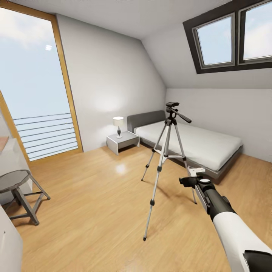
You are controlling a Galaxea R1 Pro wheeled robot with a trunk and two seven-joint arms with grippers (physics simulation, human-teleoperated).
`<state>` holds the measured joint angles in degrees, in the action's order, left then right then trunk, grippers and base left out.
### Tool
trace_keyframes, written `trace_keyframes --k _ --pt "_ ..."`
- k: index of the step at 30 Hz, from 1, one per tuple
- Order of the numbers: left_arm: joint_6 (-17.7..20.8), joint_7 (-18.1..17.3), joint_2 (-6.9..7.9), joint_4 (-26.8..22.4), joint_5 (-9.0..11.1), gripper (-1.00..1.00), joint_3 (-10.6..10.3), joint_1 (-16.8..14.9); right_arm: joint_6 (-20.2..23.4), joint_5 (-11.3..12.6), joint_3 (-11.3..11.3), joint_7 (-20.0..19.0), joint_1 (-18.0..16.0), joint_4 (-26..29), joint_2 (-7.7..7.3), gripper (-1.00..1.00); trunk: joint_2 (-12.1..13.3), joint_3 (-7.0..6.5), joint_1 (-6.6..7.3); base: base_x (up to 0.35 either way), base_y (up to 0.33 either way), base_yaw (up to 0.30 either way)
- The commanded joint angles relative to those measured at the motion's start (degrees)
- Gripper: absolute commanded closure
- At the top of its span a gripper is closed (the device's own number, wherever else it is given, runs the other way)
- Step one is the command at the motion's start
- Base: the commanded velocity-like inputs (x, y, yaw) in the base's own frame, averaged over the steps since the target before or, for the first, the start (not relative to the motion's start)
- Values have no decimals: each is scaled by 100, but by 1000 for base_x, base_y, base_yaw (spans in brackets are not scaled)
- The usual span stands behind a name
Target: Attach the digital camera to the camera tripod in the bedroom.
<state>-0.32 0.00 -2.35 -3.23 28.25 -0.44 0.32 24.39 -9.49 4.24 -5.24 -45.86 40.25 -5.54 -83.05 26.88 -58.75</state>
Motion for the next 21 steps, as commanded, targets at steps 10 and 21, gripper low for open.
trace_keyframes --k 10,21 --pt "-3 0 6 -11 70 -100 11 3 -10 -50 560 -41 -2 -1504 -138 -100 -3 5 2 -58 -30 0" --pt "-3 0 6 -11 75 -100 17 3 -912 -48 659 -54 7 -3891 -905 -100 -3 5 2 -6 -3 0"
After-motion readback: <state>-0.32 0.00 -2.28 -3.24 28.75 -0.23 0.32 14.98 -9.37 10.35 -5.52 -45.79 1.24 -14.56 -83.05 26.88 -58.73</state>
